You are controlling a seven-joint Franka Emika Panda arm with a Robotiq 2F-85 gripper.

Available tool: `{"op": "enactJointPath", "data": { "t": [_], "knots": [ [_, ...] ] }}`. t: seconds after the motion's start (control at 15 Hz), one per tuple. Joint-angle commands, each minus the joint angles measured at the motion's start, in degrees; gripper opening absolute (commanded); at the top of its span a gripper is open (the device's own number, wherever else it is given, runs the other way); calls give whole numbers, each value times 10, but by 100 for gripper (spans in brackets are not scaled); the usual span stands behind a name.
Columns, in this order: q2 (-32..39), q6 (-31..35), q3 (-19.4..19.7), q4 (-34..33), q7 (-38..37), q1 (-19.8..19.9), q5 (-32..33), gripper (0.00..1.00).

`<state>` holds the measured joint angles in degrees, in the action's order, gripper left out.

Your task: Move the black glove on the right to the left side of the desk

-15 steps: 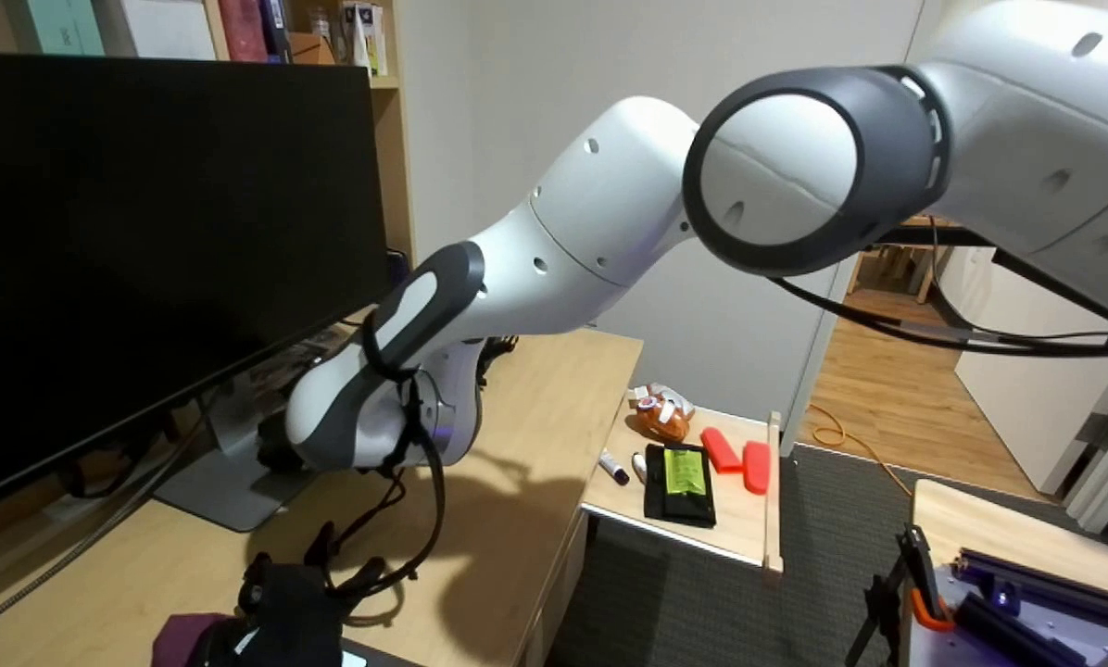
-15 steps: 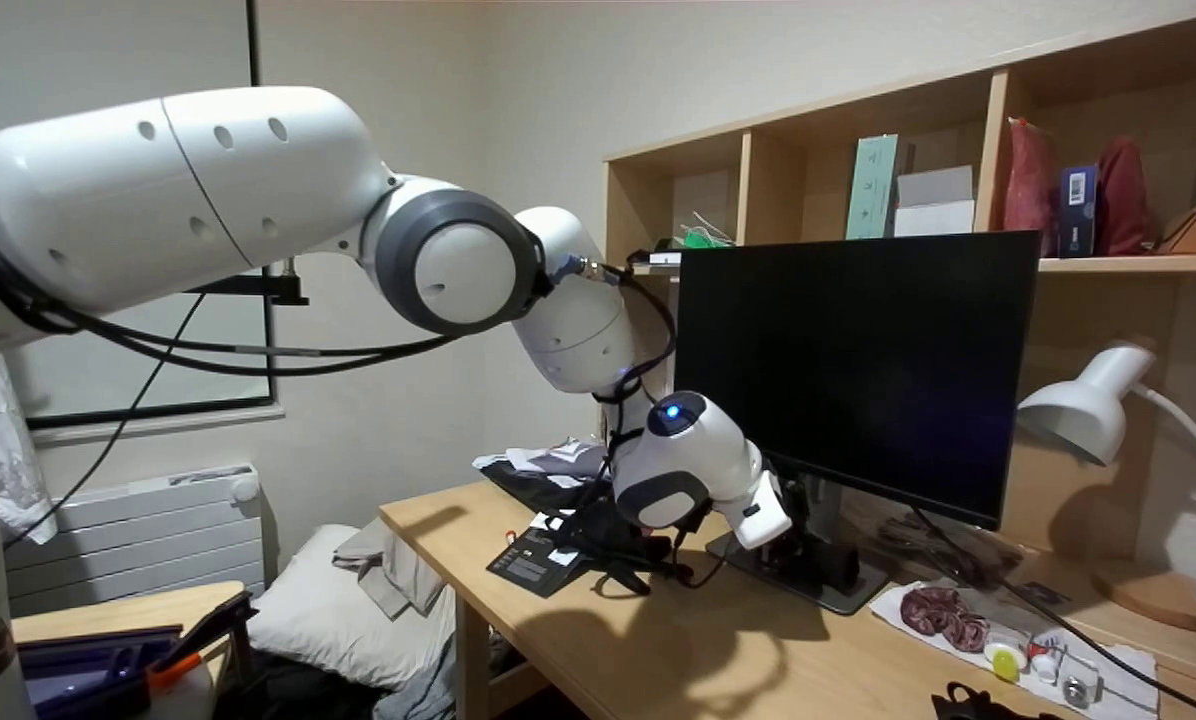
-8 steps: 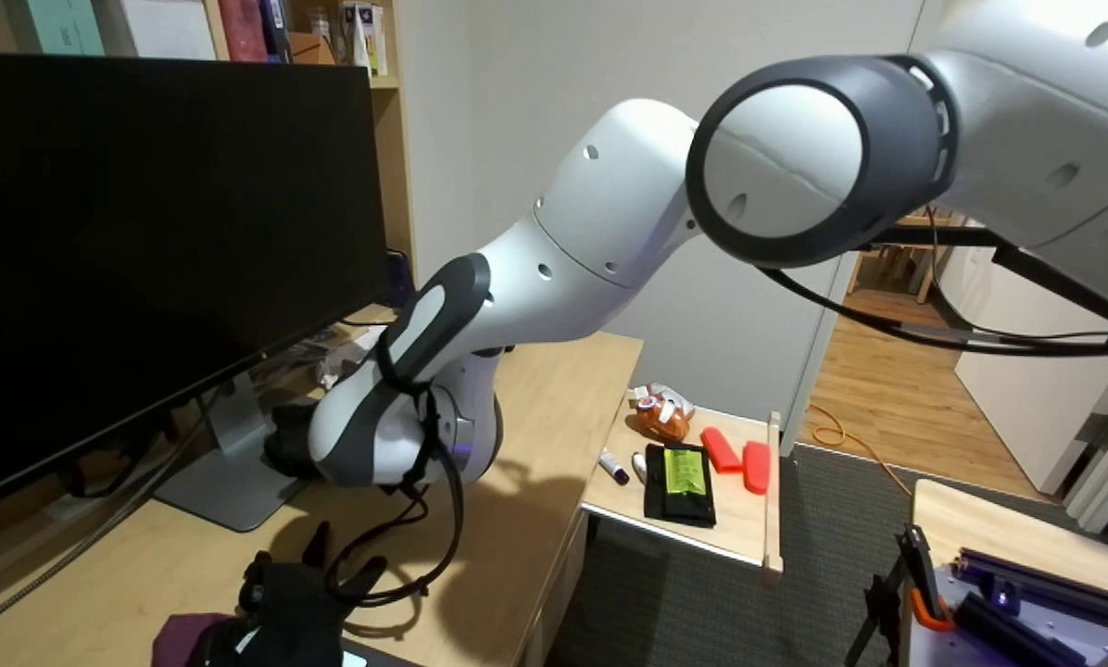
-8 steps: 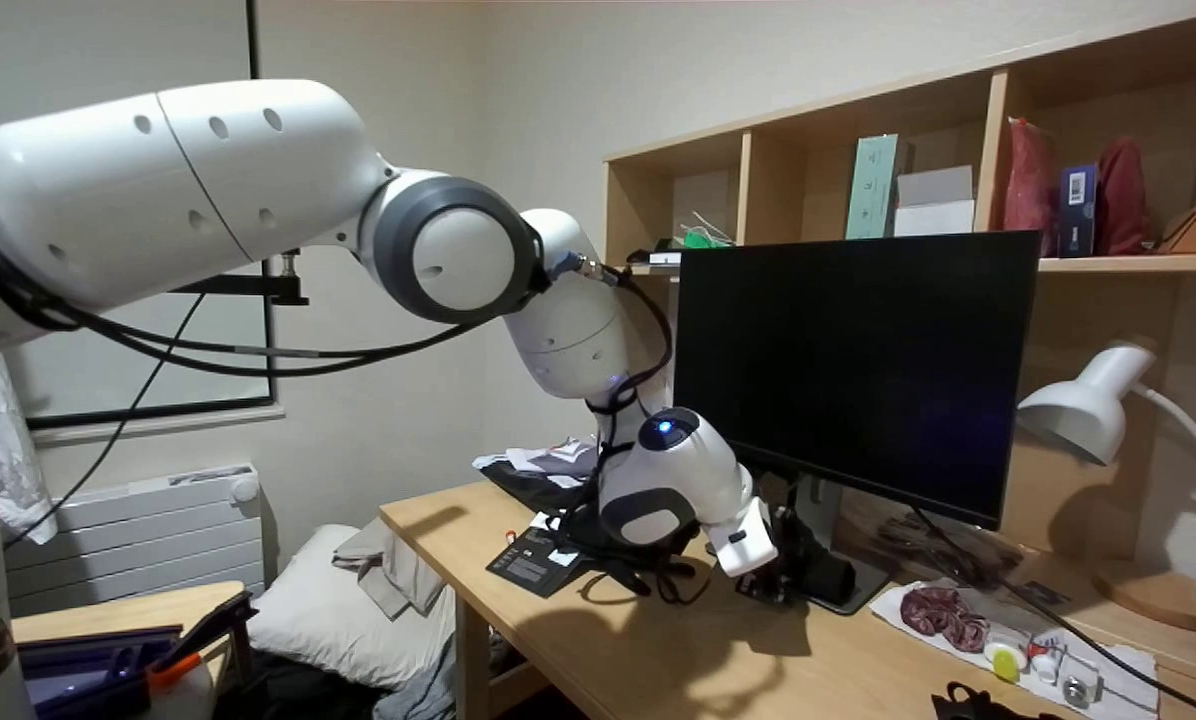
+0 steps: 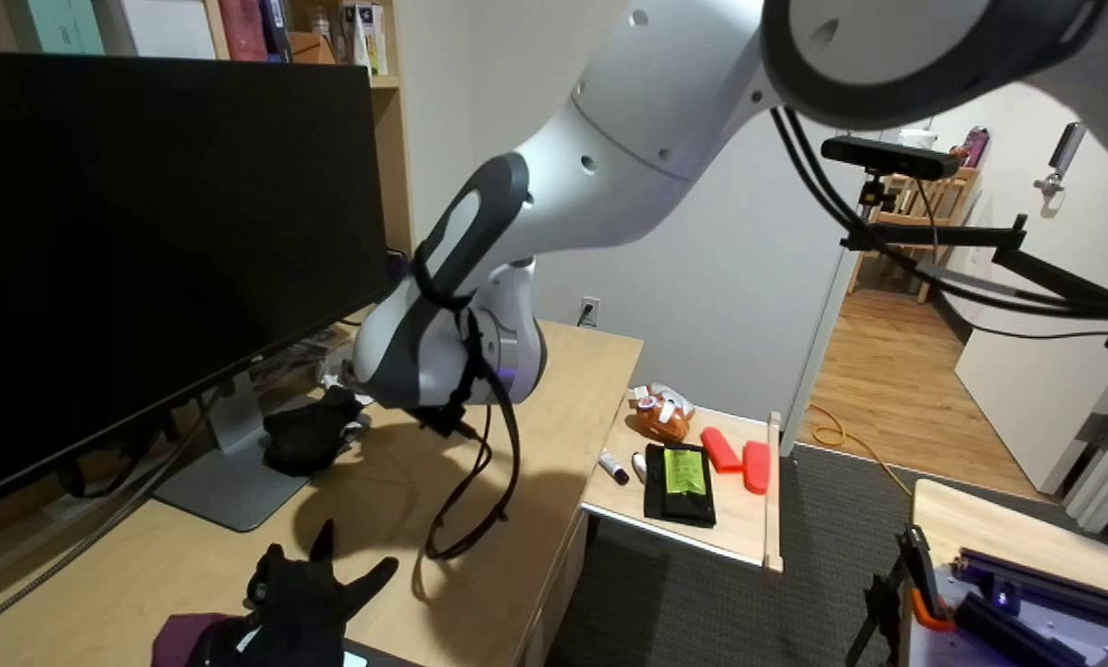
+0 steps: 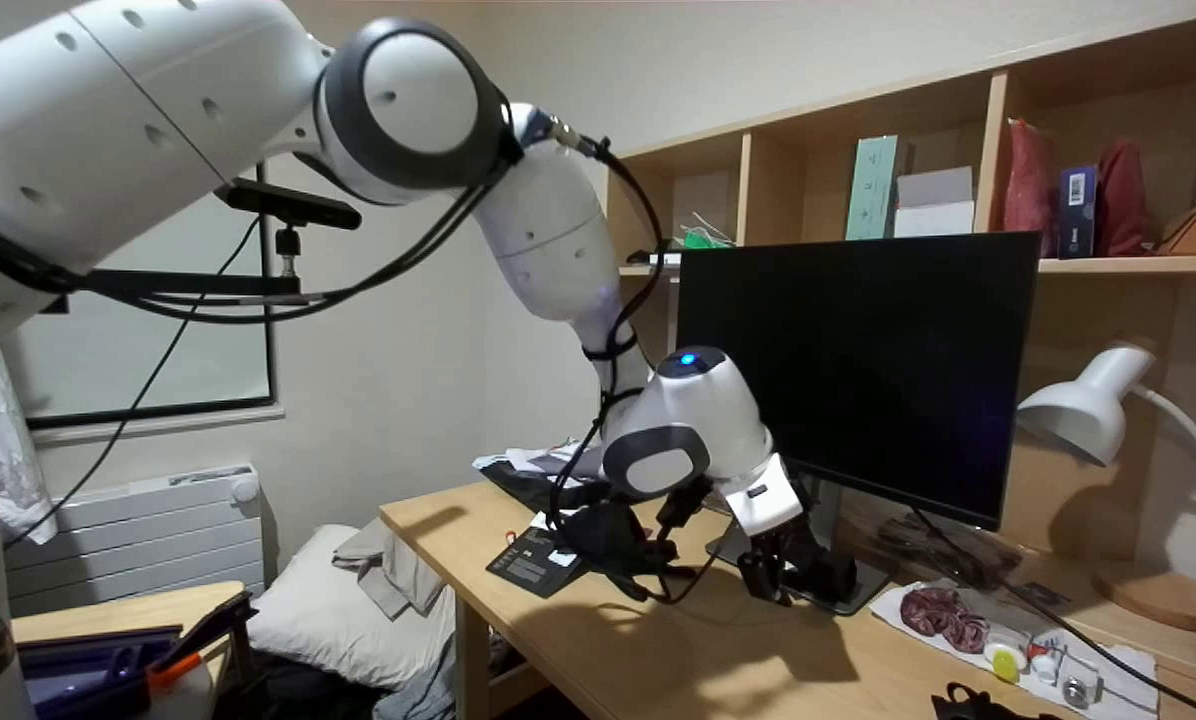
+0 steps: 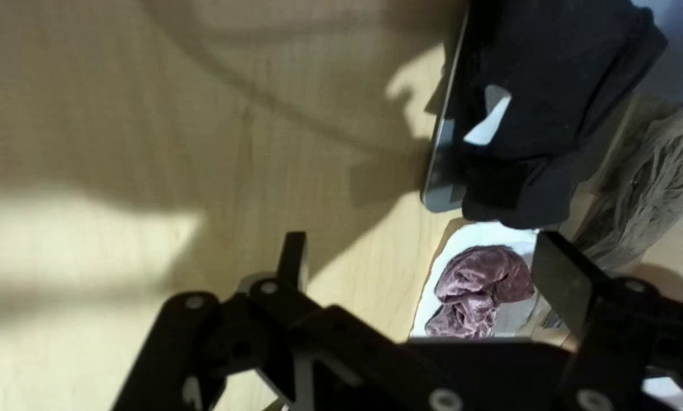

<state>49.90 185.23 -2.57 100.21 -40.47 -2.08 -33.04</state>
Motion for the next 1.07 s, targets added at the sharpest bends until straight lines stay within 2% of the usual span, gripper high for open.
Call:
{"op": "enactJointPath", "data": {
  "t": [0.0,0.27,0.47,0.73,1.0],
  "knots": [
    [-141,-86,45,141,51,-8,28,100],
    [-269,-155,65,256,122,6,86,100],
    [-367,-206,103,325,163,-4,155,100],
    [-503,-326,109,376,231,23,240,100],
    [-590,-431,100,396,342,43,250,100]
  ]
}}
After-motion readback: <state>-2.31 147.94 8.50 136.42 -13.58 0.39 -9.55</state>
